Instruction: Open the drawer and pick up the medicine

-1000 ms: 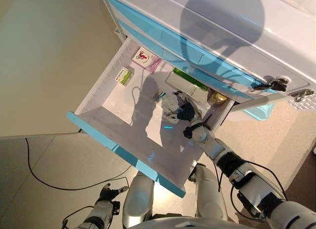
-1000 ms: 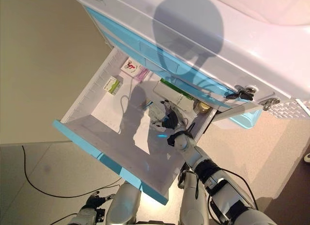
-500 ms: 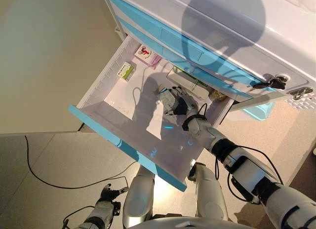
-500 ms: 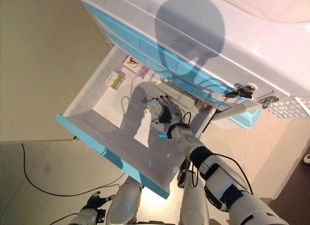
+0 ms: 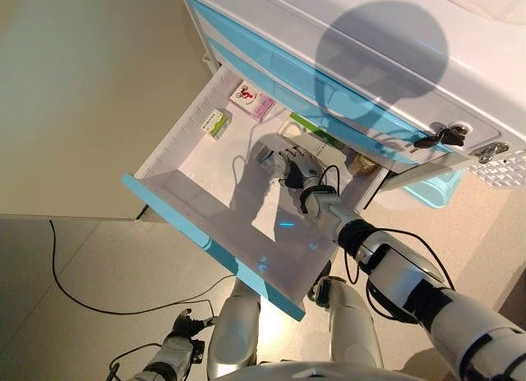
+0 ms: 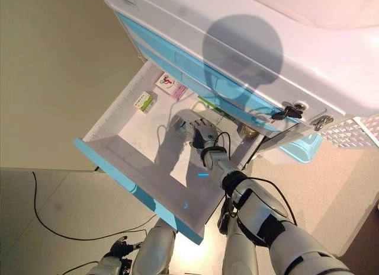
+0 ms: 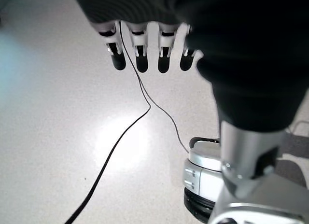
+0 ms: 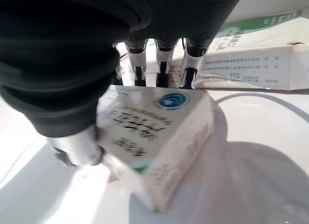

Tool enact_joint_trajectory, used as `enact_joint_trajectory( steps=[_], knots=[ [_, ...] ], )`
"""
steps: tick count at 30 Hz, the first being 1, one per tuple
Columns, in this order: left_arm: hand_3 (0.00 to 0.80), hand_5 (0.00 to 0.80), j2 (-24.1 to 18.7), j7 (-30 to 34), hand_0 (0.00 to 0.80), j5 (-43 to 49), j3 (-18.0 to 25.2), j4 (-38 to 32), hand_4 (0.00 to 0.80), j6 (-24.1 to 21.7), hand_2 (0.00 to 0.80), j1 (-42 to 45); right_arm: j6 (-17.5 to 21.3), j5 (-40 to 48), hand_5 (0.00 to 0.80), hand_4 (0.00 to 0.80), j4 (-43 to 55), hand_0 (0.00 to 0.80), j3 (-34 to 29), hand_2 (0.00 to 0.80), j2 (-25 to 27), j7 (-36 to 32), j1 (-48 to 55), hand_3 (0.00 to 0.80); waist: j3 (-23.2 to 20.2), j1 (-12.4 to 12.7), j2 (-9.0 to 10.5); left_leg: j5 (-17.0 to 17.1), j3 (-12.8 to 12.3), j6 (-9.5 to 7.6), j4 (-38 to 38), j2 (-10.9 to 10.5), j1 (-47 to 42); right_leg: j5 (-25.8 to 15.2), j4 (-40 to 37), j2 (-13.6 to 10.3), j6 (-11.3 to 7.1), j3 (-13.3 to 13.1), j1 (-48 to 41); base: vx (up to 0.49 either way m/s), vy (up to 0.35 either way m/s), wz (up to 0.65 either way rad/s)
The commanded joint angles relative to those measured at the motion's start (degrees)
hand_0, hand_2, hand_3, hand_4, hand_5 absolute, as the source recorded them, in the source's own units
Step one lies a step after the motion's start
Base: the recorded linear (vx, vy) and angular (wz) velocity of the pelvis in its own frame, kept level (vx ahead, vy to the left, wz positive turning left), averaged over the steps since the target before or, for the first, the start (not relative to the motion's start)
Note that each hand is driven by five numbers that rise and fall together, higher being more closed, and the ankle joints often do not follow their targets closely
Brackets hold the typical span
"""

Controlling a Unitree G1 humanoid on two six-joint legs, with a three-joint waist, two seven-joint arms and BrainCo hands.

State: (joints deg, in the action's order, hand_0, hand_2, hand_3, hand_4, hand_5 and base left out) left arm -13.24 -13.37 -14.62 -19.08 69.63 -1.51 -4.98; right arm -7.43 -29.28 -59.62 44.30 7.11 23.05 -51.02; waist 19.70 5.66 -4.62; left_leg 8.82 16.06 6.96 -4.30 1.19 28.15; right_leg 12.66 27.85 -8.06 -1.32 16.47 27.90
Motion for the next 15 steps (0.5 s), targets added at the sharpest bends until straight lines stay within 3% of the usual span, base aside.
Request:
enact_joint_trajectory(
  steps=[1,10,15],
  knots=[
    [0.0,0.0,-1.38,-0.52,0.0,-1.34,-0.4,2.66,0.0,0.51,0.0,-4.94,0.29,-0.14,0.8,0.8,-8.5,0.8,4.38,0.8,-8.43,-7.96,2.76,0.8,6.11,4.6,2.5,-0.89,-1.44,-5.41,4.01,-7.01,-3.89,-11.07,-12.25,-3.7,-5.19,-0.95,-5.16,0.0,0.0,0.0],
    [0.0,0.0,-0.36,-0.99,0.0,-1.49,-0.17,2.99,0.0,0.42,0.0,-5.29,0.92,-2.18,0.8,0.8,-5.95,0.8,5.18,0.8,-8.31,-6.71,3.01,0.8,5.93,4.18,2.4,-1.08,-1.45,-5.5,4.45,-7.28,-4.57,-10.94,-12.01,-4.14,-5.32,-1.12,-5.46,0.0,0.0,0.0],
    [0.0,0.0,-0.68,-1.0,0.0,-0.81,0.61,3.31,0.0,0.45,0.0,-5.14,2.19,-1.84,0.8,0.8,1.33,0.8,5.83,0.8,-7.0,-6.54,2.23,0.8,5.37,3.25,3.57,-1.47,-2.63,-5.47,4.43,-6.89,-5.47,-11.3,-12.7,-3.56,-5.41,-2.11,-5.86,0.0,0.0,0.0]
  ],
)
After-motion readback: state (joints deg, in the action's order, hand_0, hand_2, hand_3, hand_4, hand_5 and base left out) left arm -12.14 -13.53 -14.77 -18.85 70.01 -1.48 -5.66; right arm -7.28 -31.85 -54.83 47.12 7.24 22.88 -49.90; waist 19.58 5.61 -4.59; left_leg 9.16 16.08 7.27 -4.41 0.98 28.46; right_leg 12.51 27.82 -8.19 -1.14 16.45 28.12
